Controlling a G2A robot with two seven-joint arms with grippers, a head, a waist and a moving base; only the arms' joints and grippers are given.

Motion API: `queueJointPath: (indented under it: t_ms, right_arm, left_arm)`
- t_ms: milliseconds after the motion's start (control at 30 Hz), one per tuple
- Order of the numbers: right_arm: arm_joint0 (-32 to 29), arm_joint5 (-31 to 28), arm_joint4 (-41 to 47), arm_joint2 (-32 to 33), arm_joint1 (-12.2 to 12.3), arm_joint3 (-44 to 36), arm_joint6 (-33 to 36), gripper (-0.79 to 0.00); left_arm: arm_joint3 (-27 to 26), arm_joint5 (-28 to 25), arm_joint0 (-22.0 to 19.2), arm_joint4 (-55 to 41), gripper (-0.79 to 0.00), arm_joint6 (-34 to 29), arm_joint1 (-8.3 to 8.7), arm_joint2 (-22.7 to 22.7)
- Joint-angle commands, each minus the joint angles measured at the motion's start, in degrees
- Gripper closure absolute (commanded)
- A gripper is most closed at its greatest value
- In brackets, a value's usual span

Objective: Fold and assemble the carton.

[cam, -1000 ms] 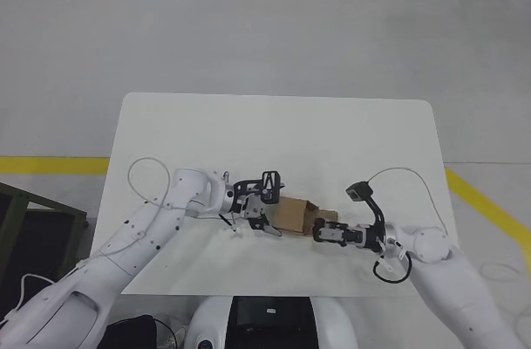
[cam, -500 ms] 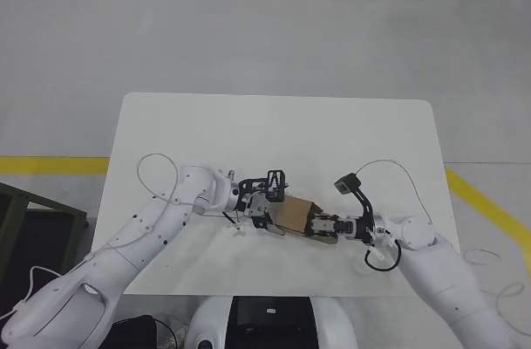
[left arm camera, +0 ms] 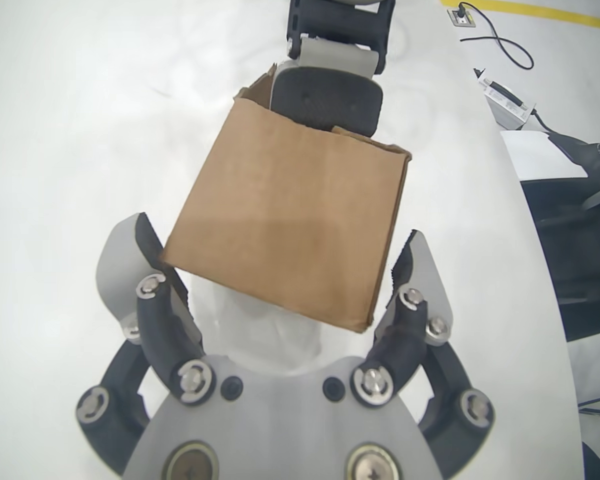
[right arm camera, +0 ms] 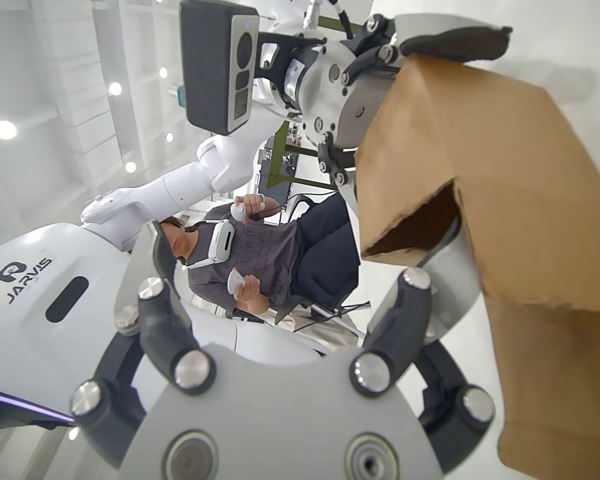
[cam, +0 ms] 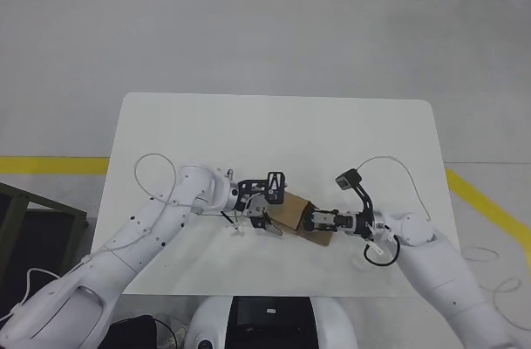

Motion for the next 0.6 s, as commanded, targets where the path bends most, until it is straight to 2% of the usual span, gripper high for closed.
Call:
queueJointPath:
  t_ms: [0,400,567]
  right_arm:
    - [-0.04,0.07,0.10,0.21,0.07,-0.03,0.07,-0.785]
    - [-0.46,1.77,0.03,1.74,0.84,-1.93,1.78,-0.785]
    - [-2.17,3.73,-0.32,4.47,2.12,-3.88,3.73,-0.785]
  left_arm:
    - [-0.61,0.00,0.30,0.11,-0.785,-0.27,0.37,-0.12]
    - [-3.03,0.00,1.11,-0.92,-0.785,-0.55,3.66,-2.98]
    - [-4.91,0.00,0.59,-0.50,-0.785,0.63,4.80,-1.48]
